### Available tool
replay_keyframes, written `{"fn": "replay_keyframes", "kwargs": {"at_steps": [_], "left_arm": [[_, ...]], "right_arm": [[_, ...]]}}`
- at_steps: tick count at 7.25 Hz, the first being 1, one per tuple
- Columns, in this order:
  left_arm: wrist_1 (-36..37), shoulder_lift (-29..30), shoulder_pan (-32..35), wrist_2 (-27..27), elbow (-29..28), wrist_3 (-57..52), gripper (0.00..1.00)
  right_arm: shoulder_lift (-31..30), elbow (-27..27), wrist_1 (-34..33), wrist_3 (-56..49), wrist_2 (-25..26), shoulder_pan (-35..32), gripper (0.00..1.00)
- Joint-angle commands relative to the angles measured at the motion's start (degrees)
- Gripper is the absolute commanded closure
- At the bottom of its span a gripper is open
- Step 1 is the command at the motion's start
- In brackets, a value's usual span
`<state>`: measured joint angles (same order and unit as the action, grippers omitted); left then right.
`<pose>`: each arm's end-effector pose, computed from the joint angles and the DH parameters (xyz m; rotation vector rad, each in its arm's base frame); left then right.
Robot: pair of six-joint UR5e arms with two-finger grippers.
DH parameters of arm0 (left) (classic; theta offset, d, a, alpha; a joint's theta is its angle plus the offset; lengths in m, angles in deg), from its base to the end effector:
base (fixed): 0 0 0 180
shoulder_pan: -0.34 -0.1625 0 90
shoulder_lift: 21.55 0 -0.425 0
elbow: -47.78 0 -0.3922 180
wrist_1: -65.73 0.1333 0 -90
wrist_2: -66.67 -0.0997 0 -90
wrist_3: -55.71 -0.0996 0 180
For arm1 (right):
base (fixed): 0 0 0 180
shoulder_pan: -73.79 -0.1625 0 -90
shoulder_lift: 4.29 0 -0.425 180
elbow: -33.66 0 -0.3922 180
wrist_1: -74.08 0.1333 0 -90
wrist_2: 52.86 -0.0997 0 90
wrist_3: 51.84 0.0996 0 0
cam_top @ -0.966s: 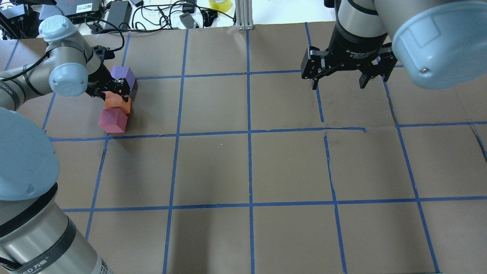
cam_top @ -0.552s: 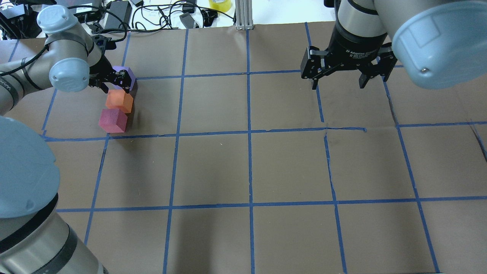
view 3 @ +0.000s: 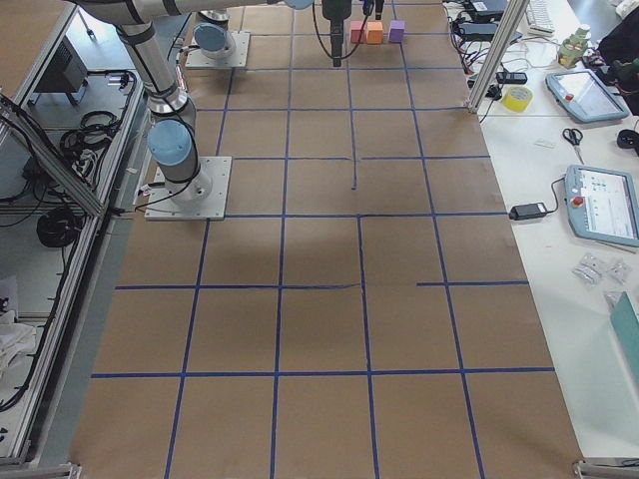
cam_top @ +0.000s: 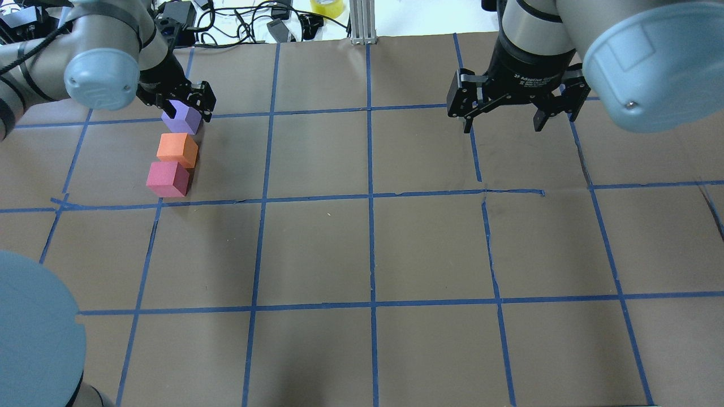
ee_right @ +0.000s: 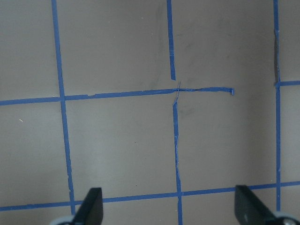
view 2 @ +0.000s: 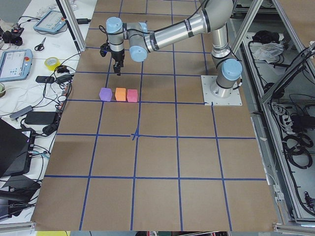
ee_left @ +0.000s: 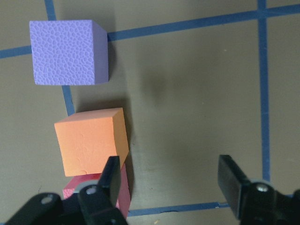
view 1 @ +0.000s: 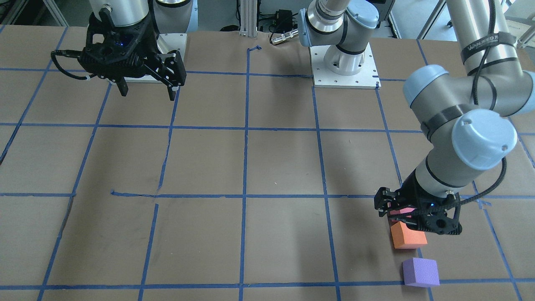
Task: Arrange blocks in a line
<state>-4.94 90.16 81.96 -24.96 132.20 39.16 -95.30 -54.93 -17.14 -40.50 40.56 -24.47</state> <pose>-0.0359 -0.6513 0.3546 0.2197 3.0931 -0.0751 0.1965 -0.4668 0.5111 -0.0860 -3.0904 0.1125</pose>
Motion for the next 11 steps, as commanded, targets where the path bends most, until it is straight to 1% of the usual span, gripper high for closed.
{"fn": "replay_keyframes", "kwargs": {"at_steps": [1,2,3,4,5,6,7,8,9,10,11], "left_arm": [[-13.0,-5.5,1.0,0.2,-6.1,2.2,0.24],[-15.6,-8.1,4.1,-0.3,-7.8,5.5,0.24],[-16.9,-10.5,8.2,-4.4,-8.3,7.4,0.23],[-19.9,-12.9,11.8,-5.6,-8.3,7.6,0.23],[-20.3,-14.6,13.1,-4.8,-8.0,7.7,0.23],[-20.6,-15.7,13.0,-3.9,-7.2,7.6,0.23],[-20.7,-17.3,13.3,-1.3,-6.2,7.5,0.23],[-19.9,-19.0,13.3,-0.1,-4.1,7.1,0.23],[-17.8,-20.0,12.6,-0.1,-3.2,6.7,0.23],[-17.4,-20.6,12.5,-0.2,-2.6,7.7,0.24],[-12.3,-21.1,12.2,-0.4,-0.7,7.8,0.24]], "right_arm": [[0.0,0.0,0.0,0.0,0.0,0.0,0.00],[0.0,0.0,0.0,0.0,0.0,0.0,0.00],[0.0,0.0,0.0,0.0,0.0,0.0,0.00],[0.0,0.0,0.1,0.0,0.1,0.0,0.00],[0.0,0.0,0.1,0.0,0.0,0.0,0.00],[0.0,0.0,0.1,0.0,0.1,0.0,0.00],[0.0,0.0,0.1,0.0,0.1,0.0,0.00],[0.0,0.0,0.1,0.0,0.1,0.0,0.00],[0.0,0.0,0.1,0.0,0.2,0.0,0.00],[0.0,-0.1,0.1,0.0,0.2,0.0,0.00],[0.0,-0.1,0.1,0.0,0.2,0.0,0.00]]}}
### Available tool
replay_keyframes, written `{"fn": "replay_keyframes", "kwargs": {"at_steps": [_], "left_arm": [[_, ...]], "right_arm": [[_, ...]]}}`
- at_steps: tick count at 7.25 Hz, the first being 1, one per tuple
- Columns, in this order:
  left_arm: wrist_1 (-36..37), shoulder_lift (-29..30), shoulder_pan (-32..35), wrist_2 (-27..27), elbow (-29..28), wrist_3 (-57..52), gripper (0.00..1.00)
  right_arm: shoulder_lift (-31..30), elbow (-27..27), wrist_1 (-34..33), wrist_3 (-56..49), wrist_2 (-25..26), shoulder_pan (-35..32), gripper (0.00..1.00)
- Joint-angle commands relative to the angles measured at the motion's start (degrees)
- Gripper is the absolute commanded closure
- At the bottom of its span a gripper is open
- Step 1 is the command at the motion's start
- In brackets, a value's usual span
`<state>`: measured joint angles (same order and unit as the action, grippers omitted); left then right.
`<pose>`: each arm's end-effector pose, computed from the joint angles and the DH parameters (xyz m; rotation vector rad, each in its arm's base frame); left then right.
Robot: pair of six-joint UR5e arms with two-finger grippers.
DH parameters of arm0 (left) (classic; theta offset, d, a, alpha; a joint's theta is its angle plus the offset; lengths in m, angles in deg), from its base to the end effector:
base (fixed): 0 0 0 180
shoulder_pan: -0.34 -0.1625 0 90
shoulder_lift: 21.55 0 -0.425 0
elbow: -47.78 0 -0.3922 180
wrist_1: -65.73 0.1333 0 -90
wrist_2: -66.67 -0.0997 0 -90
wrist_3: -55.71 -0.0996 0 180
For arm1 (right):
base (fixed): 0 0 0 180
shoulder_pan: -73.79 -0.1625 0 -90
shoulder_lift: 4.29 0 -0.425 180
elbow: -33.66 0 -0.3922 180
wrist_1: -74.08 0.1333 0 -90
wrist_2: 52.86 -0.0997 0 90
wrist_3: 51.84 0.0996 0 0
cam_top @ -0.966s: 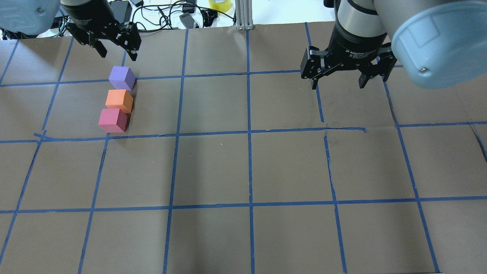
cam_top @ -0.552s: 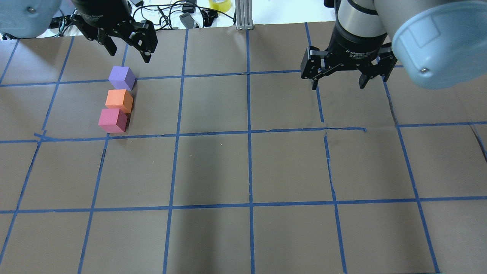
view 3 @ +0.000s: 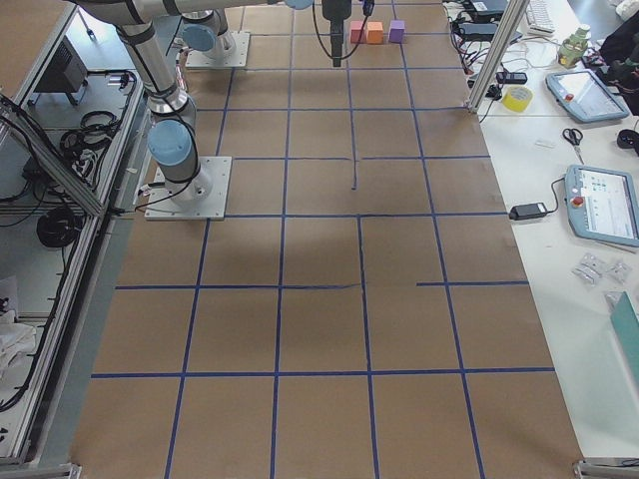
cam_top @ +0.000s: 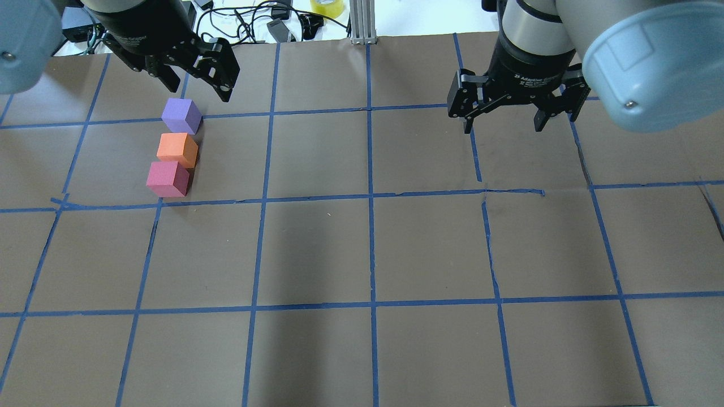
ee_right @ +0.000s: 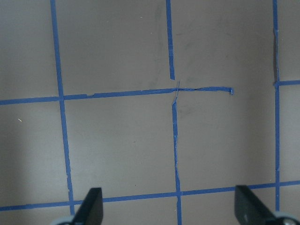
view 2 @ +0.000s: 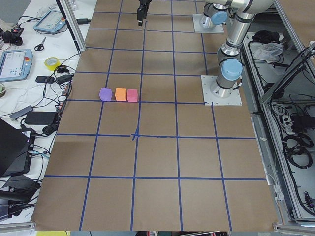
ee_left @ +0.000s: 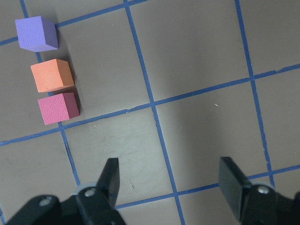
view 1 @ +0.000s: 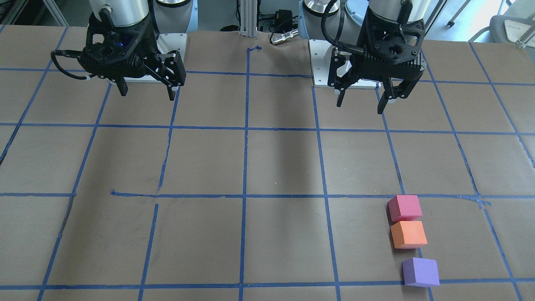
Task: Arrange blocks in a line
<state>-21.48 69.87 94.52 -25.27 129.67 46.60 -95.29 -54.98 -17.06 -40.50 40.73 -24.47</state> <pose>-0.1671 -0.5040 0.5513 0.3533 3.0701 -0.2538 0.1961 -0.4667 0.5105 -0.0860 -3.0871 0.1095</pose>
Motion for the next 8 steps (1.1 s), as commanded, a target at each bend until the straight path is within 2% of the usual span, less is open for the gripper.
{"fn": "replay_keyframes", "kwargs": {"at_steps": [1,3,4,5,6,8], "left_arm": [[6.8,-1.6,-2.0,-0.3,3.2,0.3,0.24],[4.6,-2.2,-4.0,0.3,3.5,1.0,0.06],[4.1,-2.4,-3.9,0.4,3.5,4.0,0.02],[3.7,-2.6,-4.0,0.4,3.5,6.3,0.00],[1.9,-2.9,-3.9,0.1,3.5,6.9,0.00],[-0.8,-3.3,-4.0,0.3,3.5,9.2,0.00]], "right_arm": [[0.0,0.0,0.0,0.0,0.0,0.0,0.00],[0.0,-0.2,0.1,0.8,-0.4,0.0,0.00],[0.0,-0.3,-0.7,0.9,-0.6,0.2,0.00],[0.0,-0.3,-1.0,2.0,-1.9,0.3,0.03],[0.0,-0.3,-3.9,4.4,-3.9,0.2,0.04],[0.1,-0.5,-5.3,4.6,-3.9,0.2,0.03]]}}
